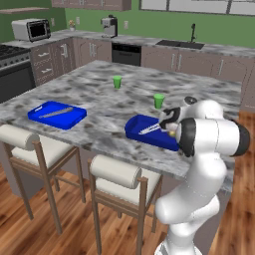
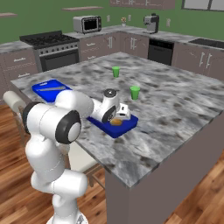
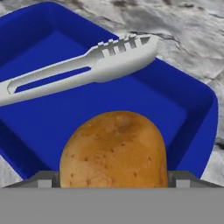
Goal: Gather the potato and onion from the fridge and place them on a tray on the dining counter. Then gather the steak and chicken drumstick from the fridge and place them on the other tray.
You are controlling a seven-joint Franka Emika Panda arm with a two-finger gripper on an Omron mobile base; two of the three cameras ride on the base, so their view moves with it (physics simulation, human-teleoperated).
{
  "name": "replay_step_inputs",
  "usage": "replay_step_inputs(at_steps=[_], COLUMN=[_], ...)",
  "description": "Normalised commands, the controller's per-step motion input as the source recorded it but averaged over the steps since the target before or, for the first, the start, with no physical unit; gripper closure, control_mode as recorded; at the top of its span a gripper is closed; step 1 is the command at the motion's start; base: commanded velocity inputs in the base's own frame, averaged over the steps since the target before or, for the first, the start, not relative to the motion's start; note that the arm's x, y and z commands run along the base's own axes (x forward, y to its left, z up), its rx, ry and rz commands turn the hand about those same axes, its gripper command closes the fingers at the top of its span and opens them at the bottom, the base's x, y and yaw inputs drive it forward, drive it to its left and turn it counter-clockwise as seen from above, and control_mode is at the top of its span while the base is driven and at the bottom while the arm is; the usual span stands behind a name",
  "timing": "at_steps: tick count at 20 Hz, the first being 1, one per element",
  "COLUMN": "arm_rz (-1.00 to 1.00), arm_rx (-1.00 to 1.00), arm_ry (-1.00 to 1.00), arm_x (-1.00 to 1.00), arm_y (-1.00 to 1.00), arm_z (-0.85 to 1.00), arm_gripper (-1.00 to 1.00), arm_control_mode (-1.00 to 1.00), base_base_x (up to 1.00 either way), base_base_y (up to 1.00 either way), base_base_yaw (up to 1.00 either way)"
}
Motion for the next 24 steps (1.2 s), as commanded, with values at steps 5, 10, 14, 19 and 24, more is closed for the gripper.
replay_step_inputs(at_steps=[5,10,14,19,24], arm_rz=[-0.02,-0.02,-0.01,0.00,0.00], arm_rx=[0.00,0.00,0.00,0.00,0.00], arm_ry=[0.05,0.05,0.06,0.01,0.00], arm_x=[0.30,0.30,0.34,0.10,0.00], arm_y=[-0.02,0.00,0.00,0.00,0.00], arm_z=[-0.32,-0.31,-0.31,0.00,0.00], arm_gripper=[1.00,1.00,-1.00,-1.00,-1.00], arm_control_mode=[-1.00,-1.00,-1.00,-1.00,-1.00], base_base_x=[0.00,0.00,0.00,0.00,0.00], base_base_y=[0.00,0.00,0.00,0.00,0.00], base_base_yaw=[0.00,0.00,0.00,0.00,0.00])
